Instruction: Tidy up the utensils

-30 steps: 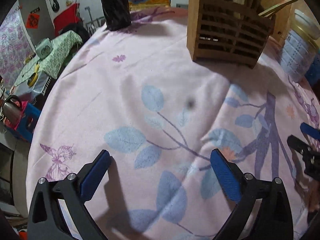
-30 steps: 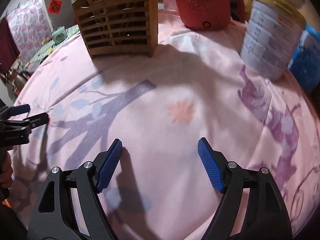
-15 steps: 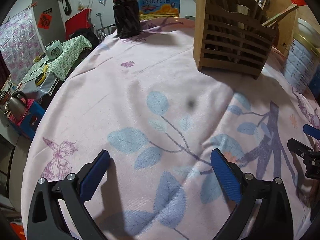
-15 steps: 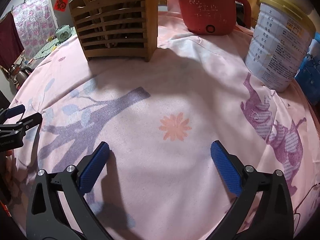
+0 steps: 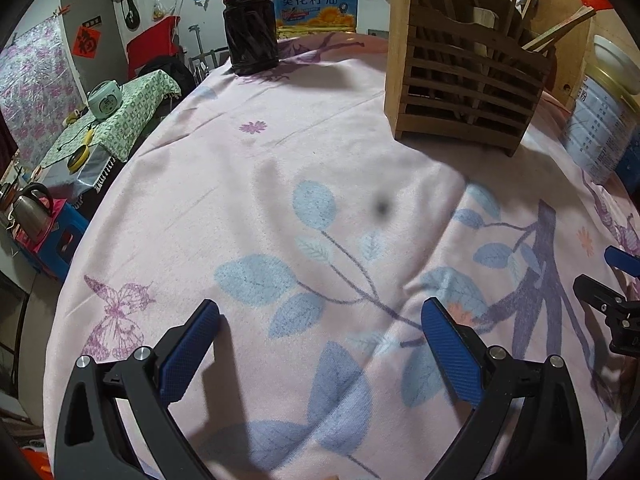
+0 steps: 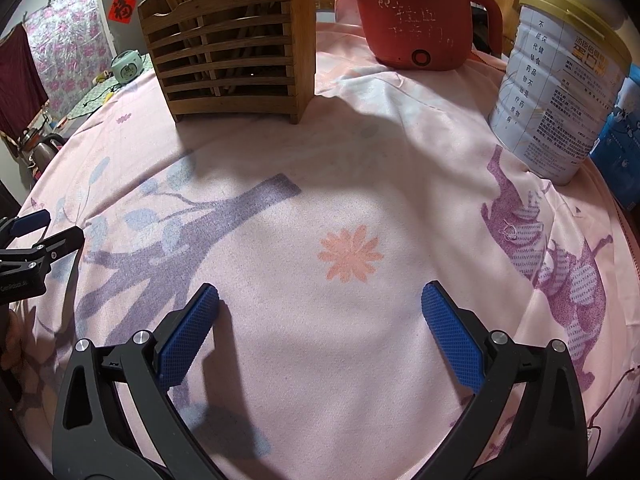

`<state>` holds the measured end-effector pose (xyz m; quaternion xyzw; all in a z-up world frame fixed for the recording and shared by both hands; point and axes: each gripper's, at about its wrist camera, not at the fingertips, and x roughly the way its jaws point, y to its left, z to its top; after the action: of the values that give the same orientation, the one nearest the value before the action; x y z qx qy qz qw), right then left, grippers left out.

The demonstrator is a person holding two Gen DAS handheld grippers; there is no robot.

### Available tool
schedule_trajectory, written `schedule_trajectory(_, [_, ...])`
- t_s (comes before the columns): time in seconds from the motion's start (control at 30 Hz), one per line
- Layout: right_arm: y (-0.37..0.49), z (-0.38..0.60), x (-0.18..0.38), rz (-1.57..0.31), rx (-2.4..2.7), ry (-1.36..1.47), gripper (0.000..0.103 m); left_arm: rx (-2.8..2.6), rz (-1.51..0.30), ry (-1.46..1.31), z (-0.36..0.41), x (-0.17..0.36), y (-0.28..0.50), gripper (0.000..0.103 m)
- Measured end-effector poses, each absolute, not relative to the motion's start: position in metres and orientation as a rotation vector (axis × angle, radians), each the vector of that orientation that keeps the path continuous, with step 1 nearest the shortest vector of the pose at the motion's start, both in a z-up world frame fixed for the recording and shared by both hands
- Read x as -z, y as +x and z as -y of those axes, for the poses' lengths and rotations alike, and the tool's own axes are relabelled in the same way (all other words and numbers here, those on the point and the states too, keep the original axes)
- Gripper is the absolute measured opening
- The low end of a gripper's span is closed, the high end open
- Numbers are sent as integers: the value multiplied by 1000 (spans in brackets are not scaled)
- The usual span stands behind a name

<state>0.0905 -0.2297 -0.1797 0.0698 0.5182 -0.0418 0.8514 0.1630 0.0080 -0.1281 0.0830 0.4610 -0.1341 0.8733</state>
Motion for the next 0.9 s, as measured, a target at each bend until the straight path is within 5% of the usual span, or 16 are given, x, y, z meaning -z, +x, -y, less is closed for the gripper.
schedule_trajectory(0.37, [90,230,179,-1091,89,150,98,267,-1141,195,-6,127,178,99])
schedule_trajectory(0.9, [87,229,178,-1111,115,163,98,243,-1168,181,-9,126,171,99])
